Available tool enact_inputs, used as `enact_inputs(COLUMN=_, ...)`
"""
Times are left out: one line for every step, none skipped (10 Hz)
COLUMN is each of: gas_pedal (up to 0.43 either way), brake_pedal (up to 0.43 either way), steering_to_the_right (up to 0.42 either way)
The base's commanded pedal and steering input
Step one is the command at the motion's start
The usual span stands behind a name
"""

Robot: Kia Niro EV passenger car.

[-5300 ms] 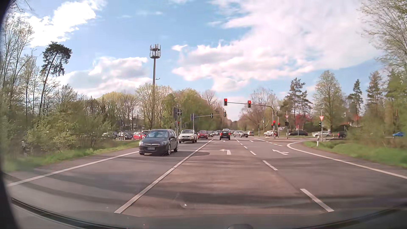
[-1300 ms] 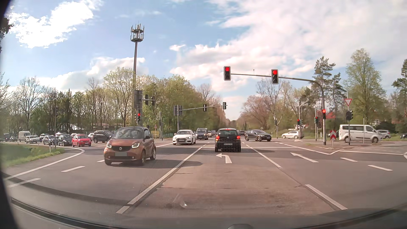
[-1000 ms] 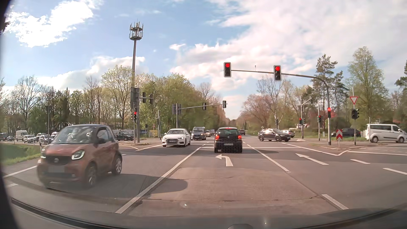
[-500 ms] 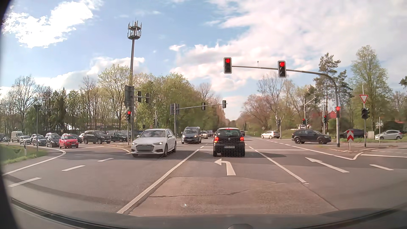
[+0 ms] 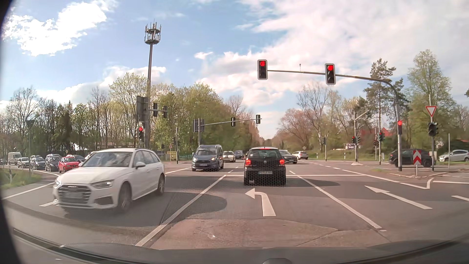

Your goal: Follow the waypoints while adhering to traffic rules and regulations

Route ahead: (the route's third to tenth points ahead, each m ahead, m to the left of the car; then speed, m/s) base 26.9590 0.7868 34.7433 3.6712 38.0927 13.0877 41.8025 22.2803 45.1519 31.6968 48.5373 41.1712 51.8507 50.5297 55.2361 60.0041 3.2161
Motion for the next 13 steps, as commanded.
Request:
enact_inputs(gas_pedal=0.0, brake_pedal=0.14, steering_to_the_right=0.001)
enact_inputs(gas_pedal=0.0, brake_pedal=0.14, steering_to_the_right=0.001)
enact_inputs(gas_pedal=0.0, brake_pedal=0.14, steering_to_the_right=0.001)
enact_inputs(gas_pedal=0.0, brake_pedal=0.14, steering_to_the_right=0.001)
enact_inputs(gas_pedal=0.0, brake_pedal=0.146, steering_to_the_right=0.001)
enact_inputs(gas_pedal=0.0, brake_pedal=0.14, steering_to_the_right=0.001)
enact_inputs(gas_pedal=0.0, brake_pedal=0.146, steering_to_the_right=0.002)
enact_inputs(gas_pedal=0.0, brake_pedal=0.14, steering_to_the_right=0.003)
enact_inputs(gas_pedal=0.0, brake_pedal=0.146, steering_to_the_right=0.003)
enact_inputs(gas_pedal=0.0, brake_pedal=0.152, steering_to_the_right=0.006)
enact_inputs(gas_pedal=0.0, brake_pedal=0.152, steering_to_the_right=0.008)
enact_inputs(gas_pedal=0.0, brake_pedal=0.152, steering_to_the_right=0.008)
enact_inputs(gas_pedal=0.0, brake_pedal=0.152, steering_to_the_right=0.008)
